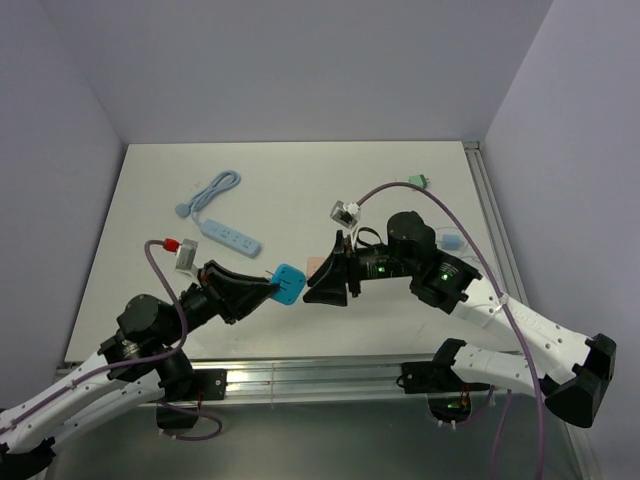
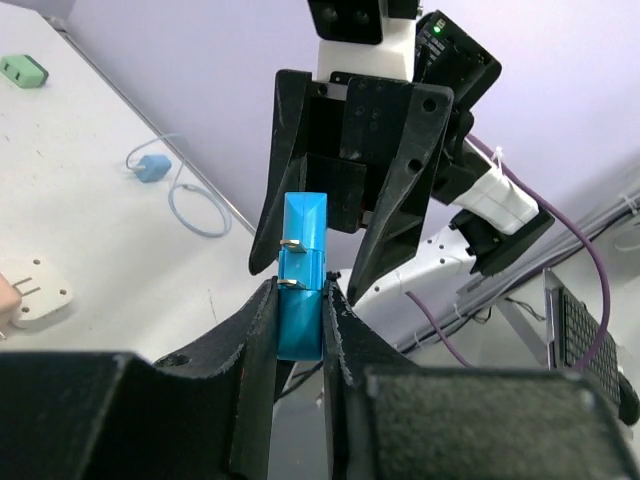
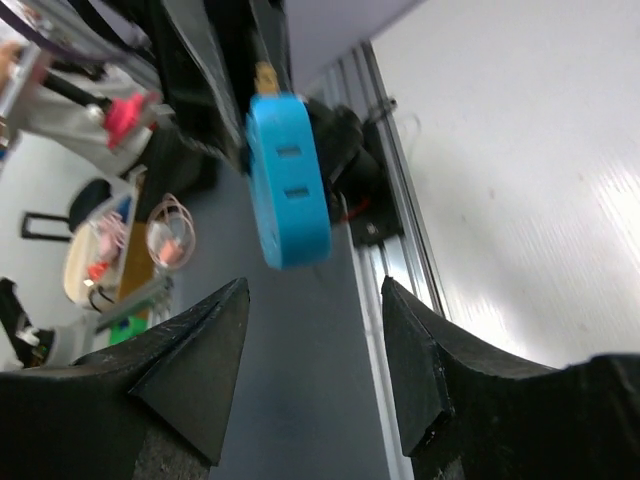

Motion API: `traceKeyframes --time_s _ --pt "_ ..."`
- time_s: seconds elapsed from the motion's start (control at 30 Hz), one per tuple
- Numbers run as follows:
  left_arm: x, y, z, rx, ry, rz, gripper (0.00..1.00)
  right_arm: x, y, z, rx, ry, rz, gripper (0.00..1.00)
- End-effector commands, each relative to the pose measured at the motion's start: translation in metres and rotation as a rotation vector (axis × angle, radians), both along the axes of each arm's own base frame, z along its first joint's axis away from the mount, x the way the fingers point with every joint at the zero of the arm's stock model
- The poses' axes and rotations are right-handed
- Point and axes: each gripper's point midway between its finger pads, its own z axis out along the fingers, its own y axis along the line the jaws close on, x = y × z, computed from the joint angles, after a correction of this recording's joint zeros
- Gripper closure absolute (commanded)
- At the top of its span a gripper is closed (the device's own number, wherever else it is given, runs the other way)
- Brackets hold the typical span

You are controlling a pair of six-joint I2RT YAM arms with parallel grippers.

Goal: Insert the plug

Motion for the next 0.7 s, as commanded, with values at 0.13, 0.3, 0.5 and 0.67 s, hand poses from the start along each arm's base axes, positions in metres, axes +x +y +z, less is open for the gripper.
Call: traceKeyframes --time_s 0.13,0.3,0.5,0.67 --pt "0.01 0.021 0.033 -0.244 -0.048 0.098 1.0 0.008 0.026 0.063 0.301 0.032 0.041 0.37" --pt "0.013 0.024 0.034 -0.296 -0.051 0.115 0.99 0.016 0.033 0.072 0.343 0.06 0.022 0.44" --pt "0.016 0.024 0.035 -0.32 -0.058 0.123 0.99 0.022 0.041 0.069 0.379 0.087 0.02 0.73" --pt "0.016 0.018 0.035 -0.301 -0.065 0.108 0.99 0.032 0.046 0.065 0.375 0.064 -0.016 1.0"
